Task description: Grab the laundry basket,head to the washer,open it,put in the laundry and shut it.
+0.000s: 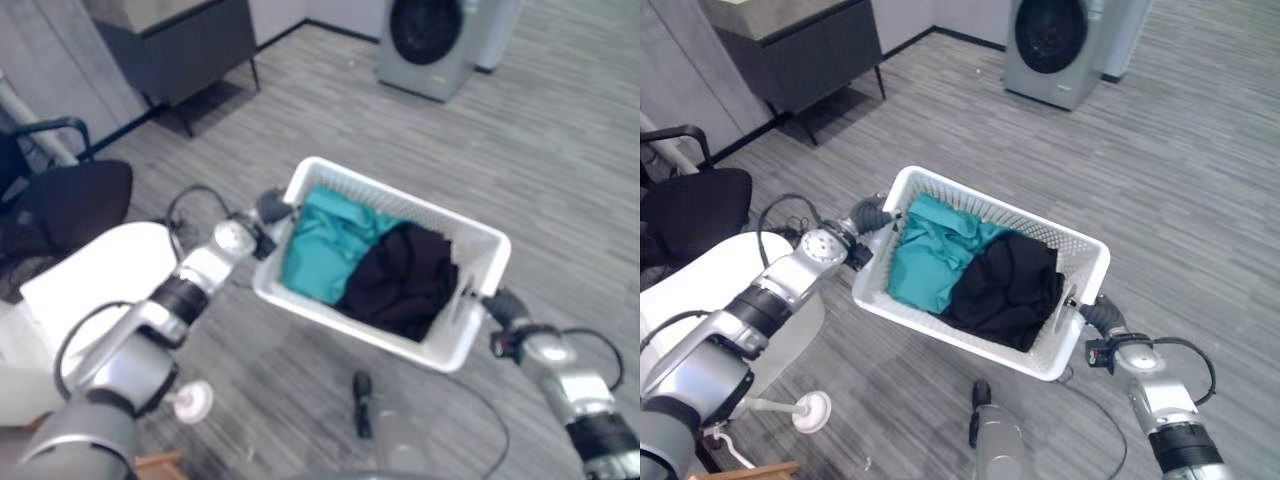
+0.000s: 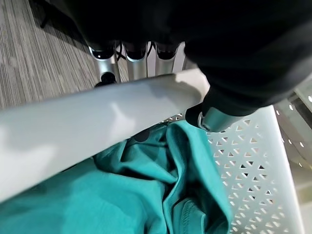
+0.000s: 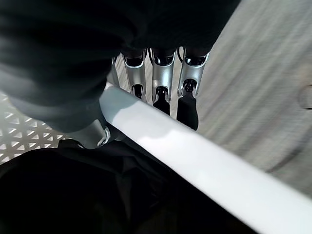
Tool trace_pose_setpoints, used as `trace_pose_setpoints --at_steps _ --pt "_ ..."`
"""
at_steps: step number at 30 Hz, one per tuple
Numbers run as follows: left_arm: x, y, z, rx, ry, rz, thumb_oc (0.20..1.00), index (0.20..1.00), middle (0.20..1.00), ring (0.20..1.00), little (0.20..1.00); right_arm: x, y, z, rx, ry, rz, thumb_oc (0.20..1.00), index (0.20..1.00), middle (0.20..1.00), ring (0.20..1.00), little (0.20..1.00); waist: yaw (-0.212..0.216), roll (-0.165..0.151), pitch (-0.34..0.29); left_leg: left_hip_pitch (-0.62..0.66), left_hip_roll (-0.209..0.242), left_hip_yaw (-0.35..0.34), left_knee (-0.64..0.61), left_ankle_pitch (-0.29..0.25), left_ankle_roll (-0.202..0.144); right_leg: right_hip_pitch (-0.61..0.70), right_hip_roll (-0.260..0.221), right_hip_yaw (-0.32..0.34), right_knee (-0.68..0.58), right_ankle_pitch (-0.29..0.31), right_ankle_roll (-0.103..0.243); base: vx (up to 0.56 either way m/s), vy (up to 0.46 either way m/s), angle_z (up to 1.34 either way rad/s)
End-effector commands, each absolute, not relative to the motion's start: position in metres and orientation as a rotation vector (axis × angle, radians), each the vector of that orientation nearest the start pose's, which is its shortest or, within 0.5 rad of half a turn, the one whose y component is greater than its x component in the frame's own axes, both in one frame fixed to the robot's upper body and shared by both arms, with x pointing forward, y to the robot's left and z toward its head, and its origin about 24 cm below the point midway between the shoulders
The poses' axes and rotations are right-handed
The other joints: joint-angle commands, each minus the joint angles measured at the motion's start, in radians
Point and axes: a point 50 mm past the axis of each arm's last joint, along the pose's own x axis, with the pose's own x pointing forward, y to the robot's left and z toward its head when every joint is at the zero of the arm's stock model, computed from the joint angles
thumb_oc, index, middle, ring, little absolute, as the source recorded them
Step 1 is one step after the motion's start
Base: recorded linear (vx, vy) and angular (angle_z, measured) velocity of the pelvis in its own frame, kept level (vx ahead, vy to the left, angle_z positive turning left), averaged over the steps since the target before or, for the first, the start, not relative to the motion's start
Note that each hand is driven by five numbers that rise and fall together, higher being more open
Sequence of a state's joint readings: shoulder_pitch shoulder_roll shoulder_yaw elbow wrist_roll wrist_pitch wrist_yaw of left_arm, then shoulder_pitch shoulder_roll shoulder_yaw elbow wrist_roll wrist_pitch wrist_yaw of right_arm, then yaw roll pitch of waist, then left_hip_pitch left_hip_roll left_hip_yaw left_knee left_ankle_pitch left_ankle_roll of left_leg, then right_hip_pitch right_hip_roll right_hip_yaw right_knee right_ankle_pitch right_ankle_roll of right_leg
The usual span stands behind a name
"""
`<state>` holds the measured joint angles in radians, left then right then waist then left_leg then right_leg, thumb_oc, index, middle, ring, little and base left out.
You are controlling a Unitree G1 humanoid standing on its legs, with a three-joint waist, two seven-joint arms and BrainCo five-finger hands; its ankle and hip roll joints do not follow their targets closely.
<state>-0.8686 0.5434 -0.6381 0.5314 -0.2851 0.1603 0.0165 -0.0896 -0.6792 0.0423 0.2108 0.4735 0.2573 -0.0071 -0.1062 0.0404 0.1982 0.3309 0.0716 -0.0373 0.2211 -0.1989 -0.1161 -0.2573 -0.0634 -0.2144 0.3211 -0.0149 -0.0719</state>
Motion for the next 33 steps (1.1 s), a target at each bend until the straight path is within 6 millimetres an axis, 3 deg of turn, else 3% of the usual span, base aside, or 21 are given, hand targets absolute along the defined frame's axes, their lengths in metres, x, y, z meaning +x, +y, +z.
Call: trace_pose_setpoints --at_steps 1,2,3,6,7,8,11,12,14,16,18,19,21,23,24,25,26,28,29,31,33 --pt "0.386 0.133 0.201 0.592 -0.246 -0.313 0.2 0.2 0.2 0.2 0.2 0.286 -0.277 0.102 -0.149 0.082 0.006 0.2 0.2 0.2 0.2 0.2 -0.003 -0.027 -0.102 -0.036 -0.065 0.014 -0.009 -0.034 0.111 0.01 -0.076 0.054 -0.264 0.188 0.245 0.0 -0.001 0.11" --pt "0.386 0.133 0.201 0.592 -0.246 -0.313 0.2 0.2 0.2 0.2 0.2 0.286 -0.277 0.102 -0.149 0.082 0.006 0.2 0.2 0.2 0.2 0.2 -0.003 -0.027 -0.102 -0.036 -0.065 0.014 -0.009 -0.034 0.111 0.01 -0.076 0.054 -0.264 0.188 0.245 0.71 -0.662 0.01" --pt "0.384 0.15 0.199 0.611 -0.215 -0.281 0.2 0.2 0.2 0.2 0.2 0.29 -0.278 0.109 -0.129 0.059 -0.01 0.2 0.2 0.2 0.2 0.2 0.018 -0.033 -0.096 -0.211 0.077 0.024 0.518 0.268 0.094 0.125 0.013 0.041 -0.188 0.075 0.123 0.84 -0.791 -0.02" --pt "0.383 0.151 0.202 0.608 -0.219 -0.279 0.2 0.2 0.2 0.2 0.2 0.291 -0.276 0.111 -0.119 0.047 -0.012 0.2 0.2 0.2 0.2 0.2 0.037 -0.054 -0.082 -0.3 0.086 0.006 0.67 0.327 0.108 0.176 0.039 0.051 -0.187 0.037 0.083 0.39 -0.391 0.4" --pt "0.383 0.151 0.203 0.608 -0.219 -0.28 0.2 0.2 0.2 0.2 0.2 0.29 -0.276 0.111 -0.119 0.046 -0.013 0.2 0.2 0.2 0.2 0.2 0.036 -0.052 -0.08 -0.306 0.088 0.001 0.679 0.325 0.107 0.174 0.042 0.049 -0.186 0.037 0.082 0.42 -0.343 -0.23" --pt "0.385 0.138 0.214 0.598 -0.252 -0.305 0.2 0.2 0.2 0.2 0.2 0.29 -0.274 0.106 -0.105 0.05 -0.031 0.2 0.2 0.2 0.2 0.2 0.078 -0.067 -0.035 -0.486 0.079 0.033 0.706 0.249 0.13 0.256 0.061 0.057 -0.194 -0.017 0.066 0.51 -0.235 -0.28" --pt "0.385 0.128 0.213 0.612 -0.262 -0.337 0.2 0.2 0.2 0.2 0.2 0.283 -0.267 0.092 -0.09 0.085 -0.005 0.2 0.2 0.2 0.2 0.2 0.145 -0.059 -0.022 -0.579 0.001 0.083 0.333 0.231 0.114 0.331 0.072 0.061 -0.202 -0.059 0.091 0.47 -0.092 0.17" --pt "0.385 0.128 0.213 0.612 -0.262 -0.337 0.2 0.2 0.2 0.2 0.2 0.283 -0.267 0.092 -0.089 0.085 -0.005 0.2 0.2 0.2 0.2 0.2 0.147 -0.064 -0.023 -0.574 -0.005 0.087 0.318 0.241 0.115 0.33 0.066 0.063 -0.204 -0.056 0.092 0.3 0.006 -0.28" --pt "0.384 0.126 0.212 0.628 -0.264 -0.348 0.2 0.2 0.2 0.2 0.2 0.283 -0.263 0.088 -0.08 0.085 0.006 0.2 0.2 0.2 0.2 0.2 0.186 -0.047 -0.022 -0.598 -0.058 0.084 0.061 0.301 0.1 0.378 0.093 0.062 -0.218 -0.08 0.104 0.38 -0.019 -0.47" --pt "0.385 0.128 0.214 0.644 -0.264 -0.348 0.2 0.2 0.2 0.2 0.2 0.282 -0.262 0.085 -0.078 0.091 0.01 0.2 0.2 0.2 0.2 0.2 0.219 -0.037 -0.028 -0.607 -0.097 0.097 -0.078 0.346 0.088 0.419 0.116 0.068 -0.234 -0.097 0.11 0.48 -0.048 -0.53" --pt "0.385 0.129 0.216 0.657 -0.271 -0.35 0.2 0.2 0.2 0.2 0.2 0.284 -0.258 0.082 -0.072 0.095 0.016 0.2 0.2 0.2 0.2 0.2 0.244 -0.035 -0.041 -0.615 -0.106 0.165 -0.089 0.351 0.093 0.452 0.131 0.073 -0.238 -0.117 0.109 0.53 -0.039 -0.41" --pt "0.384 0.129 0.221 0.677 -0.287 -0.345 0.2 0.2 0.2 0.2 0.2 0.286 -0.249 0.08 -0.057 0.097 0.045 0.2 0.2 0.2 0.2 0.2 0.272 -0.051 -0.074 -0.567 -0.129 0.141 -0.106 0.33 0.136 0.485 0.136 0.1 -0.203 -0.158 0.112 0.56 -0.012 -0.21" --pt "0.383 0.134 0.22 0.68 -0.285 -0.337 0.2 0.2 0.2 0.2 0.2 0.287 -0.247 0.08 -0.047 0.095 0.057 0.2 0.2 0.2 0.2 0.2 0.28 -0.063 -0.088 -0.562 -0.147 0.107 -0.09 0.313 0.154 0.477 0.133 0.111 -0.154 -0.153 0.124 0.43 -0.01 -0.48" --pt "0.381 0.141 0.217 0.678 -0.277 -0.327 0.2 0.2 0.2 0.2 0.2 0.287 -0.244 0.076 -0.038 0.105 0.072 0.2 0.2 0.2 0.2 0.2 0.292 -0.087 -0.101 -0.527 -0.168 0.107 -0.077 0.273 0.185 0.447 0.114 0.109 -0.022 -0.067 0.188 0.4 0.034 -0.28" --pt "0.379 0.152 0.214 0.676 -0.265 -0.302 0.2 0.2 0.2 0.2 0.2 0.292 -0.241 0.075 -0.062 0.117 0.08 0.2 0.2 0.2 0.2 0.2 0.294 -0.089 -0.105 -0.477 -0.175 0.13 -0.072 0.224 0.216 0.394 0.067 0.094 0.147 0.056 0.273 0.37 0.06 0.0" --pt "0.379 0.153 0.214 0.675 -0.265 -0.301 0.2 0.2 0.2 0.2 0.2 0.292 -0.241 0.075 -0.063 0.116 0.081 0.2 0.2 0.2 0.2 0.2 0.295 -0.086 -0.107 -0.479 -0.171 0.131 -0.074 0.227 0.215 0.39 0.07 0.096 0.146 0.061 0.272 0.47 0.115 -0.27" --pt "0.379 0.154 0.217 0.672 -0.269 -0.297 0.2 0.2 0.2 0.2 0.2 0.298 -0.24 0.082 -0.096 0.1 0.079 0.2 0.2 0.2 0.2 0.2 0.279 -0.058 -0.101 -0.429 -0.148 0.145 -0.077 0.199 0.229 0.324 0.026 0.038 0.325 0.143 0.321 0.28 0.107 -0.31" --pt "0.379 0.155 0.217 0.662 -0.27 -0.292 0.2 0.2 0.2 0.2 0.2 0.301 -0.239 0.084 -0.095 0.088 0.073 0.2 0.2 0.2 0.2 0.2 0.267 -0.038 -0.094 -0.399 -0.136 0.144 -0.079 0.185 0.235 0.285 0.004 -0.003 0.406 0.135 0.316 0.26 0.1 -0.23" --pt "0.379 0.156 0.221 0.648 -0.281 -0.274 0.2 0.2 0.2 0.2 0.2 0.306 -0.242 0.09 -0.101 0.072 0.044 0.2 0.2 0.2 0.2 0.2 0.249 -0.004 -0.082 -0.349 -0.117 0.15 -0.083 0.16 0.243 0.21 -0.064 -0.067 0.475 0.114 0.298 0.25 0.07 0.01" --pt "0.381 0.154 0.226 0.637 -0.291 -0.275 0.2 0.2 0.2 0.2 0.2 0.31 -0.249 0.094 -0.095 0.063 0.005 0.2 0.2 0.2 0.2 0.2 0.227 0.015 -0.065 -0.306 -0.117 0.147 -0.079 0.133 0.237 0.155 -0.137 -0.126 0.461 0.058 0.258 0.32 0.046 0.08" --pt "0.381 0.152 0.229 0.638 -0.298 -0.278 0.2 0.2 0.2 0.2 0.2 0.311 -0.253 0.095 -0.101 0.067 -0.011 0.2 0.2 0.2 0.2 0.2 0.216 0.017 -0.062 -0.292 -0.121 0.142 -0.076 0.125 0.234 0.149 -0.145 -0.14 0.427 0.048 0.252 0.2 -0.021 0.03"
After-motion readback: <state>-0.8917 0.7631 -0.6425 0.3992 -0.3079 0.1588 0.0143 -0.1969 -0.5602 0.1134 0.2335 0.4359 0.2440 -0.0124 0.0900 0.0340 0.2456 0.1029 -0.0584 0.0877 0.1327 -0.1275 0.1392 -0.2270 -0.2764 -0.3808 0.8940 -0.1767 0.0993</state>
